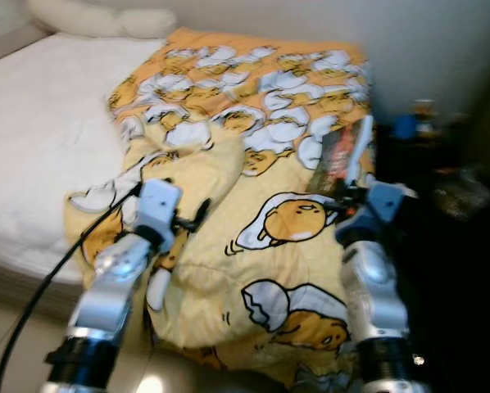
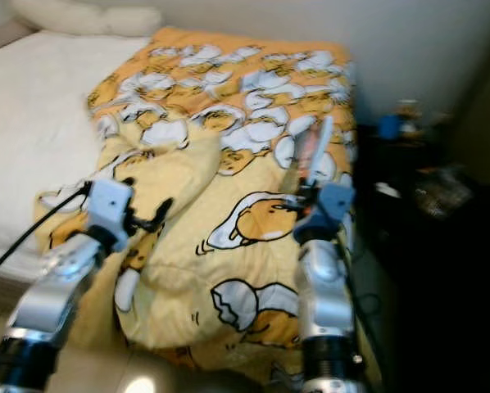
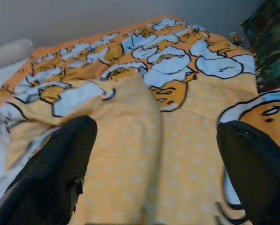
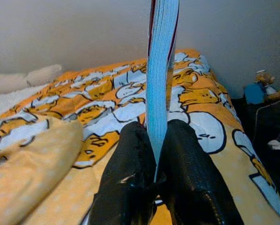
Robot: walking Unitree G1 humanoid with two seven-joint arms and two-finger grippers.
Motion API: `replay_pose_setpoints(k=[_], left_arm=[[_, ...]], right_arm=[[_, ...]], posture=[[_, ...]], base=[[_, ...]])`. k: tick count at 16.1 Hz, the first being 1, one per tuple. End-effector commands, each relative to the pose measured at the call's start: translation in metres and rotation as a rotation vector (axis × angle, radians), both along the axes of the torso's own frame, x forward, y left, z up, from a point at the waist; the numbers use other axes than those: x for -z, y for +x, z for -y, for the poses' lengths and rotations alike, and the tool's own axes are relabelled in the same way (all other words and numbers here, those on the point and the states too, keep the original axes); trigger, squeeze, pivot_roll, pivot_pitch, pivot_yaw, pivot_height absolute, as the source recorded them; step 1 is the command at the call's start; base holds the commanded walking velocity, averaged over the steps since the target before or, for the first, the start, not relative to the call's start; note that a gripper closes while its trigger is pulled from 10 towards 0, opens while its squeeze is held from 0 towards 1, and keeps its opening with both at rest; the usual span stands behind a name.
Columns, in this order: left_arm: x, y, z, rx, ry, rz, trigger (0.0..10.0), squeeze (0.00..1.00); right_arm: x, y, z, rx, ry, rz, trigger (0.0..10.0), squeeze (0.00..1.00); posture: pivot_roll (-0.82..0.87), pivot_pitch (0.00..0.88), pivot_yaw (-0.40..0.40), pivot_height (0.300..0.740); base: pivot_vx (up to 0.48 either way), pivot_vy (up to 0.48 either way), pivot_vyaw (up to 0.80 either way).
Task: Clean up the room
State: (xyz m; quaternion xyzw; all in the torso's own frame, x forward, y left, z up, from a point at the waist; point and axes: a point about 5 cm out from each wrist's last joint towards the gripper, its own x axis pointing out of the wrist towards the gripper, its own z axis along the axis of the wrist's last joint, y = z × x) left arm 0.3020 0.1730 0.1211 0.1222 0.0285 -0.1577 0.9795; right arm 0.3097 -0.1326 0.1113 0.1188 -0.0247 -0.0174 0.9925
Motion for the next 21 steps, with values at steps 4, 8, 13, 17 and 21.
replay_pose_setpoints(k=[4,8,13,17,21], left_arm=[[0.0,-0.001,-0.002,-0.028,0.006,-0.006,10.0,0.84],[0.0,0.0,-0.004,-0.031,0.007,-0.014,10.0,0.84],[-0.002,0.003,-0.004,-0.039,0.001,-0.009,10.0,0.84],[-0.003,0.002,-0.006,-0.034,0.01,-0.013,10.0,0.84],[-0.005,0.005,-0.008,-0.057,-0.001,-0.007,10.0,0.84]], right_arm=[[-0.011,0.008,-0.006,-0.033,-0.009,0.031,10.0,0.0],[-0.014,0.012,-0.004,-0.027,-0.016,0.038,10.0,0.0],[-0.017,0.015,0.0,-0.015,-0.009,0.05,10.0,0.0],[-0.016,0.012,0.003,-0.013,0.007,0.065,10.0,0.0],[-0.027,0.017,0.0,-0.006,-0.021,0.103,10.0,0.0]], posture=[[0.06,0.0,0.027,0.74],[0.05,0.0,0.036,0.74],[0.05,0.0,0.034,0.74],[0.05,0.0,0.041,0.74],[0.06,0.0,0.029,0.74]], base=[[0.0,0.353,-0.8],[0.0,0.354,-0.8],[0.0,0.359,-0.72],[0.0,0.374,0.0],[0.0,0.374,0.0]])
